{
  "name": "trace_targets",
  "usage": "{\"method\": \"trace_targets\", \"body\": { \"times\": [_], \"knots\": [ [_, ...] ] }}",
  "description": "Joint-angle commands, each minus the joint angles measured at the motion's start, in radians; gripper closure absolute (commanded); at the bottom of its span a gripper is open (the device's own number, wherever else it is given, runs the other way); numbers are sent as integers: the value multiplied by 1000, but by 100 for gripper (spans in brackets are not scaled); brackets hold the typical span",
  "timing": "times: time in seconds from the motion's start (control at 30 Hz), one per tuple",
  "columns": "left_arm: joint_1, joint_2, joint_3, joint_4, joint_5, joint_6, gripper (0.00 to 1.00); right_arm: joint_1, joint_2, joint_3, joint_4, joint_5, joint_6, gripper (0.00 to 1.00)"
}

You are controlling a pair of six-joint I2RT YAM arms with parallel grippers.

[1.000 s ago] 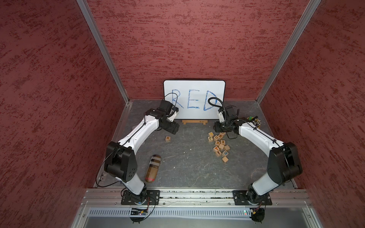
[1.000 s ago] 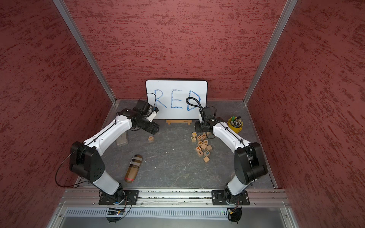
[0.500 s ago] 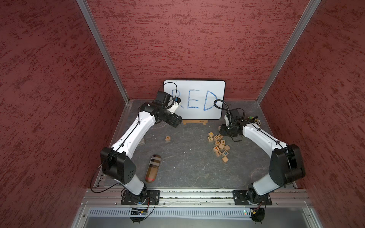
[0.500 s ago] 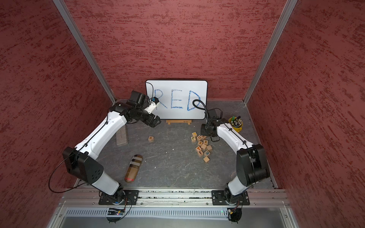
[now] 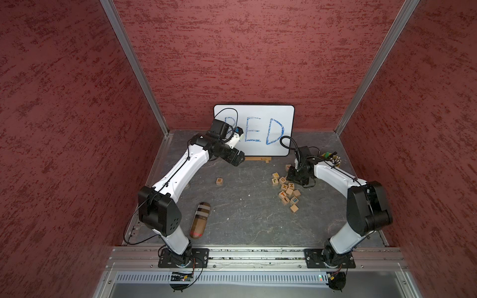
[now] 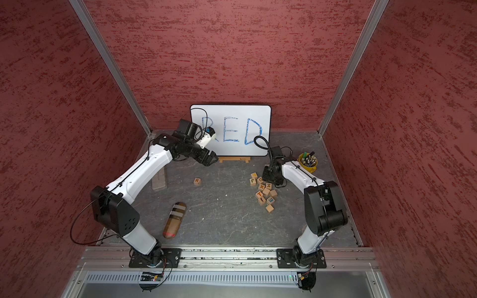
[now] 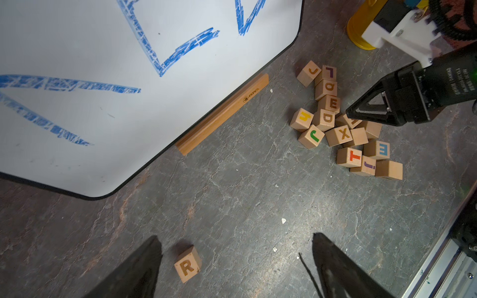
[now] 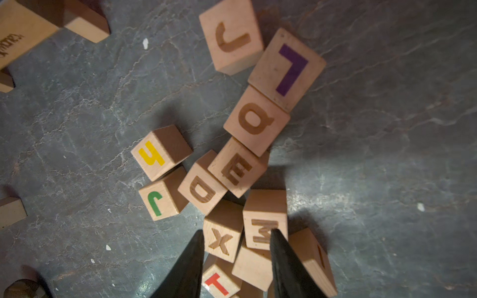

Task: Assemble the uppercase word "red" with letter blocks
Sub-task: Pick up the letter block from the center of the board.

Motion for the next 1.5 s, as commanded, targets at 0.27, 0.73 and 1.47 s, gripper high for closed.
{"method": "trace_targets", "body": {
  "times": [0.27, 0.73, 1.47],
  "knots": [
    [-10, 1, 37, 54, 35, 6, 8, -26, 60, 40, 23, 25, 108, 55],
    [-28, -18, 72, 36, 61, 12, 8, -54, 121, 131, 23, -1, 137, 56],
    [-73, -21, 66, 30, 38, 47, 7, -53, 194, 159, -1, -9, 125, 59]
  ]
}}
